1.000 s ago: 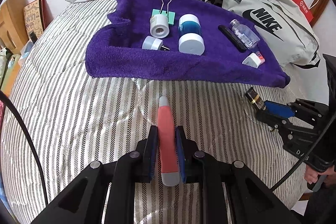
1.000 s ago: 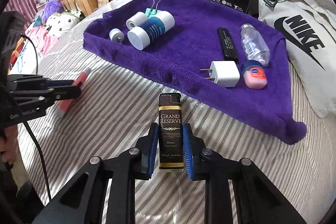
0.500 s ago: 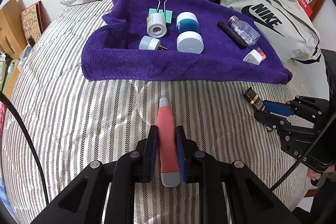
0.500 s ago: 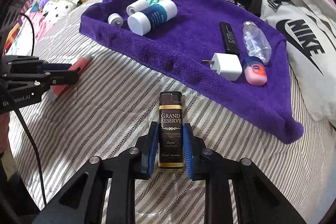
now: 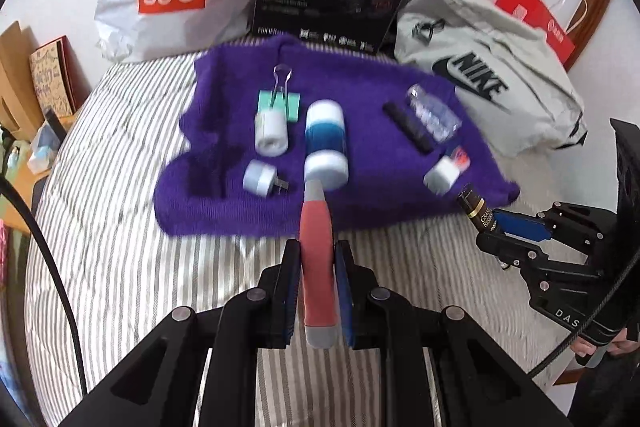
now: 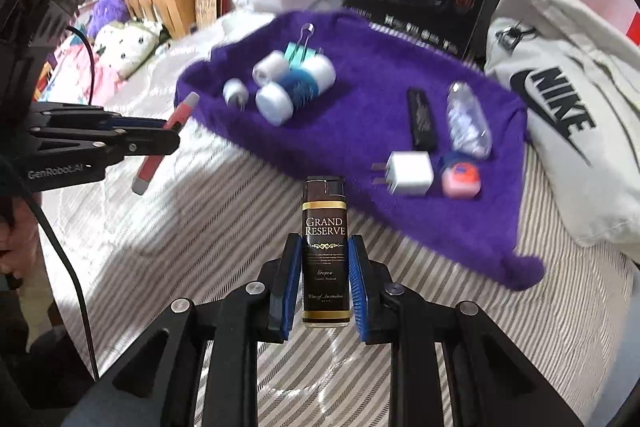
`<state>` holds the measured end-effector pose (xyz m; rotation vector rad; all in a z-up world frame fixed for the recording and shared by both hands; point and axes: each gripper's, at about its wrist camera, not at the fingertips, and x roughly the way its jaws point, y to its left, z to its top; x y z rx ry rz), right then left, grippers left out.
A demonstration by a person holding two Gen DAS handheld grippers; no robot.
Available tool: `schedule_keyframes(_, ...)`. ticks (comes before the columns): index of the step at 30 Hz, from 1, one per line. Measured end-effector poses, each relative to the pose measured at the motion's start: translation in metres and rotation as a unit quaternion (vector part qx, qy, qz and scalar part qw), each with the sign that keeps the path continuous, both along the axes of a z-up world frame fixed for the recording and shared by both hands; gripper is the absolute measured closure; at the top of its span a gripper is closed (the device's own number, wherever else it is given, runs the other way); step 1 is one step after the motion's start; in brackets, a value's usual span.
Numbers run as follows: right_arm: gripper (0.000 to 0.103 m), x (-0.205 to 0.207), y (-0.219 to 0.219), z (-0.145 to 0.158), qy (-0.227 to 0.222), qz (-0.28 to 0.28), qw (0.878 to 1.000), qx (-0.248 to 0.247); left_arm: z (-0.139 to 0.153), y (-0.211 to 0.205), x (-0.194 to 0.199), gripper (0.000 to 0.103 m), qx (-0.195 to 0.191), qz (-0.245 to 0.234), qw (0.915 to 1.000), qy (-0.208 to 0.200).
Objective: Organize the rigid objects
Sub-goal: 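Set the pink tube and Grand Reserve bottle on the towel and release both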
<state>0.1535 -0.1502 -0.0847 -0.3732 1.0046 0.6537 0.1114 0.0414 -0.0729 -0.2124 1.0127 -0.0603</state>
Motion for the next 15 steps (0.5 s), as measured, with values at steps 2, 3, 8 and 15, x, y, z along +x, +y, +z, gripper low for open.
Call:
schedule_keyframes(2,0.080,0.009,-0.001,0.008,-0.006,-0.007,1.000,0.005,0.006,0.001,0.008,0.086,0.003,-0.002,1.0000,-0.005)
schedule_keyframes(3,0.080,0.016,-0.002,0.012,-0.008,-0.009,1.000,0.007,0.008,0.000,0.013,0.086,0.005,-0.003,1.0000,-0.008)
schedule_keyframes(8,0.080,0.049,0.003,0.023,-0.019,-0.019,1.000,0.011,0.016,0.004,0.032,0.086,0.005,-0.004,0.9999,-0.014)
schedule_keyframes(15,0.080,0.098,0.020,0.014,-0.012,-0.030,0.999,0.013,0.017,0.006,0.046,0.086,0.013,-0.007,0.9998,-0.015)
